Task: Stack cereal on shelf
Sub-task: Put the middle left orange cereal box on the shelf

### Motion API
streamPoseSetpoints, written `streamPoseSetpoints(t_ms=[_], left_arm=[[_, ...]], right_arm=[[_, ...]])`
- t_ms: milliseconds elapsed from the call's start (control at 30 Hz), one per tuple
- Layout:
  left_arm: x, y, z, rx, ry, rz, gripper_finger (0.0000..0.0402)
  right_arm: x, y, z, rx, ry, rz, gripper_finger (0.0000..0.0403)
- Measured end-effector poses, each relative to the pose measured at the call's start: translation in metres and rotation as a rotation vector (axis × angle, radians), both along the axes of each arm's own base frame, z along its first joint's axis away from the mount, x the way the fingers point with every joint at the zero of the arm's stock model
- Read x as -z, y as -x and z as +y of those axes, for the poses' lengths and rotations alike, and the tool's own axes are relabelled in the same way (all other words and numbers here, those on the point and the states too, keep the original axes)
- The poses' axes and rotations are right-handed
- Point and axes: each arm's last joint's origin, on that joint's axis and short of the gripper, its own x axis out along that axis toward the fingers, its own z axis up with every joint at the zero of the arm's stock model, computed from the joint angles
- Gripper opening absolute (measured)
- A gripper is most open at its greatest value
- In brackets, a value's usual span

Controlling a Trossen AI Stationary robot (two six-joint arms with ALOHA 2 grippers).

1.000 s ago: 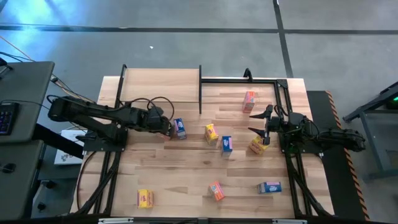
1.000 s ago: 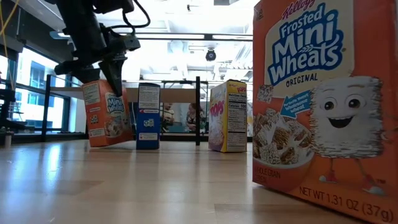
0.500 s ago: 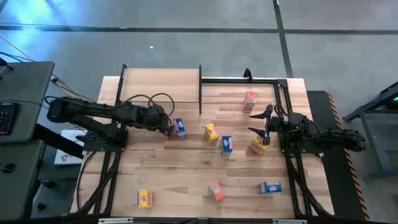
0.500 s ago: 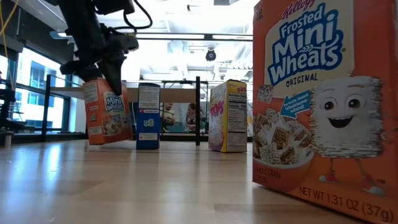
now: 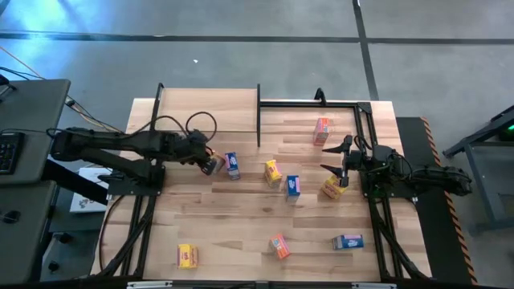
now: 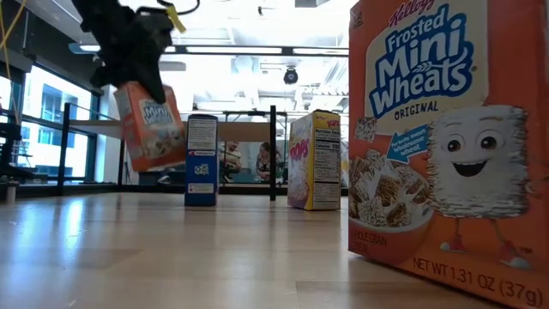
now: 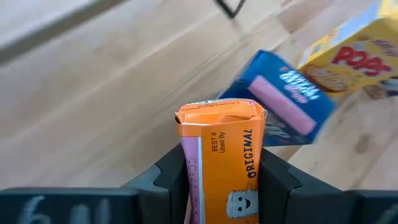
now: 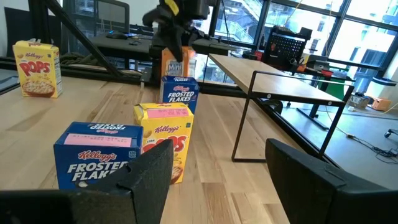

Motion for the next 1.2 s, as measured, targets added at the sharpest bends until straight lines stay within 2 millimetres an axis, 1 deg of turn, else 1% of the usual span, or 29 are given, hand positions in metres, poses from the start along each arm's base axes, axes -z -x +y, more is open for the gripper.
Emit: streamPoseSetpoints(t_ms=[267,533,633,800,967,1100,1200], left_arm=[[-0.022,0.023,-0.001,0.101,-0.079,-0.096,0.0120],[-0.037,0.042,0.000,0.141,-0.175,-0.166,0.0120],[-0.042,0.047,0.000,0.161,-0.236,-0.187,0.0120],[-0.057,0.050,0.002,0.203,-0.429,-0.261,0.0120],[-0.072,0.047,0.003,0.269,-0.621,-0.323,0.0120],[-0.086,0.044,0.005,0.283,-0.797,-0.355,0.0120],[-0.101,0.043,0.006,0.289,-0.905,-0.331,0.0120]], right_arm=[[0.000,0.000,0.000,0.000,0.000,0.000,0.0248],[0.000,0.000,0.000,0.000,0.000,0.000,0.0248],[0.000,0.000,0.000,0.000,0.000,0.000,0.0248],[0.000,0.000,0.000,0.000,0.000,0.000,0.0248],[0.000,0.000,0.000,0.000,0.000,0.000,0.0248],[0.000,0.000,0.000,0.000,0.000,0.000,0.0248],[0.000,0.000,0.000,0.000,0.000,0.000,0.0248]])
